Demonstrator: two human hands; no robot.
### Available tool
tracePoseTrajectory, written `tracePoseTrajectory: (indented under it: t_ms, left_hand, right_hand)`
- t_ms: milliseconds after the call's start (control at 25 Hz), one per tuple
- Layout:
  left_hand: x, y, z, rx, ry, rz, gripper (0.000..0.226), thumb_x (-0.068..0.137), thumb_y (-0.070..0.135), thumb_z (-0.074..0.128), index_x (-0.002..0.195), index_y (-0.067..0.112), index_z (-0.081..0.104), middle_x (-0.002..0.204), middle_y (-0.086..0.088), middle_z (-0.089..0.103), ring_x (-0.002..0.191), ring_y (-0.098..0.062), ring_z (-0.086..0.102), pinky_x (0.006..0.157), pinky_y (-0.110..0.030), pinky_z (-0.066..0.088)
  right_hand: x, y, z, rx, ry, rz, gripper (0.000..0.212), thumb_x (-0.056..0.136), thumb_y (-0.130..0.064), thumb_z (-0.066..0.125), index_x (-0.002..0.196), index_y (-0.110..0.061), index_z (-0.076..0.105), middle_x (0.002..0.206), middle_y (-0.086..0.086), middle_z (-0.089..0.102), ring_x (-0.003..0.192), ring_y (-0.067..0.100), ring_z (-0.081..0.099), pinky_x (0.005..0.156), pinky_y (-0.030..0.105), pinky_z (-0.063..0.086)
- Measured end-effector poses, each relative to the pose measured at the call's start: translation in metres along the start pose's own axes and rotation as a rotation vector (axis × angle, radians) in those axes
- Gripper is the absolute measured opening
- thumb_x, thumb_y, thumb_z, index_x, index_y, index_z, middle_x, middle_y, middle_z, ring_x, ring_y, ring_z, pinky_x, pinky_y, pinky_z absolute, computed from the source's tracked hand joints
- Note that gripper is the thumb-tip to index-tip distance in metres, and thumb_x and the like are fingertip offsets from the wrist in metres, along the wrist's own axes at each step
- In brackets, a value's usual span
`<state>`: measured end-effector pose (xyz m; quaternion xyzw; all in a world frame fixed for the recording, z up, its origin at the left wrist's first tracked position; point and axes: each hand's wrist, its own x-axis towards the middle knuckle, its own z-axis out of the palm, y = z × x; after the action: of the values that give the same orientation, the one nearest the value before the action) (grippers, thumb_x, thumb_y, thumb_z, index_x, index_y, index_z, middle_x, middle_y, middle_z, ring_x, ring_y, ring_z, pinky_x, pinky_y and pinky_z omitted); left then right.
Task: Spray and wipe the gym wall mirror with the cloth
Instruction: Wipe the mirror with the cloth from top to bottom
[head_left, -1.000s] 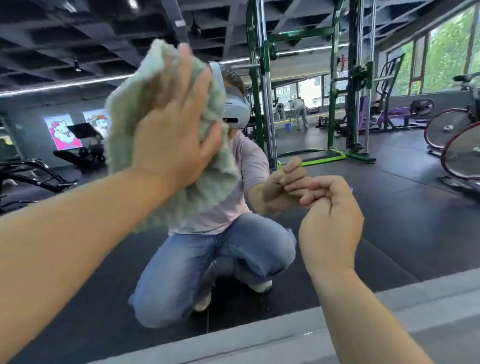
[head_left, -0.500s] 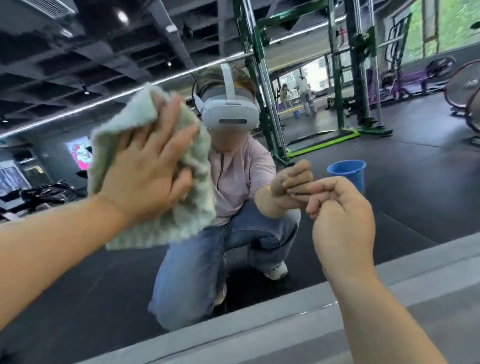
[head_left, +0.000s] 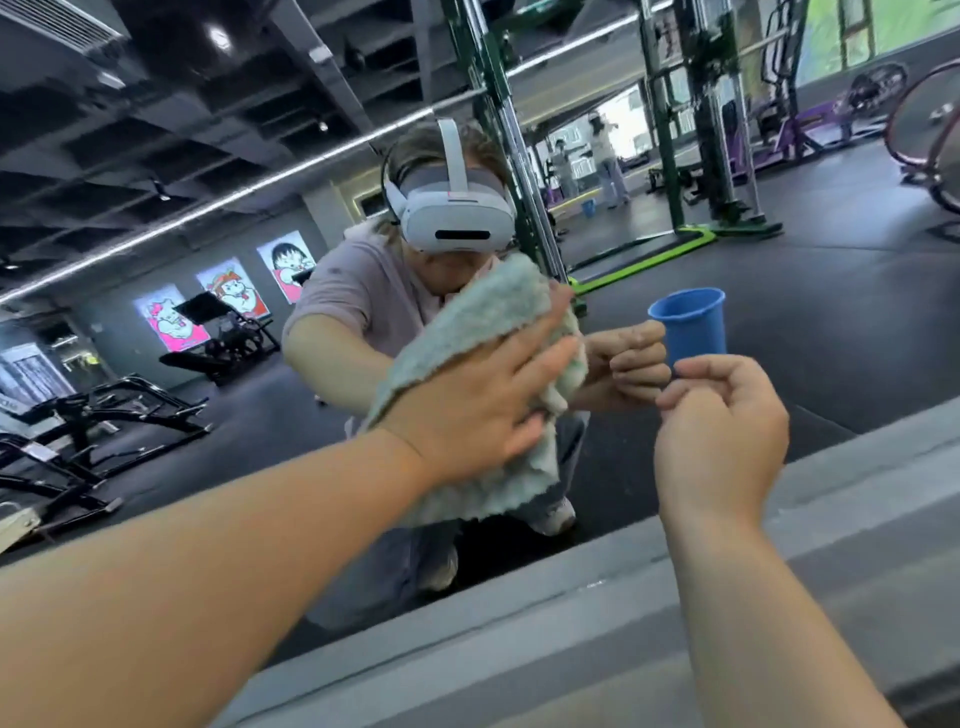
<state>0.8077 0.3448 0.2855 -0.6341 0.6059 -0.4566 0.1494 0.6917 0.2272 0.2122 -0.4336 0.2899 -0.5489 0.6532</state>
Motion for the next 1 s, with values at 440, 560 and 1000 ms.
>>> tracePoseTrajectory:
  t_ms: [440,560,1000]
  left_hand:
    - [-0.027,0.001,0.005,0.143,0.023,-0.055,0.064,0.080,0.040,0.057,0.138,0.014,0.050,0.153,-0.027,0.024,0.143,-0.039,0.018,0.119,-0.045,-0.005]
    - [-0.037,-0.018,-0.016,0.225,-0.051,-0.036,0.066,0.084,0.047,0.049,0.145,0.023,0.042,0.156,-0.022,0.022,0.144,-0.035,0.016,0.118,-0.046,-0.005]
    - [-0.038,-0.020,-0.008,0.084,-0.125,0.332,0.061,0.091,0.036,0.045,0.146,0.012,0.034,0.154,-0.020,0.028,0.141,-0.034,0.020,0.119,-0.038,-0.001]
  right_hand:
    - [-0.005,0.012,-0.014,-1.138,-1.048,0.287,0.023,0.092,-0.021,0.048,0.097,-0.009,0.066,0.095,0.008,0.069,0.080,0.023,0.061,0.073,0.032,0.049]
    - [-0.020,0.018,-0.027,-1.487,-1.278,0.223,0.021,0.095,-0.018,0.047,0.111,-0.010,0.059,0.102,0.005,0.057,0.089,0.021,0.048,0.071,0.025,0.039]
    - [-0.023,0.028,-0.015,-1.596,-1.350,0.079,0.044,0.101,-0.016,0.038,0.143,-0.005,0.040,0.142,0.014,0.045,0.126,0.030,0.045,0.094,0.032,0.038]
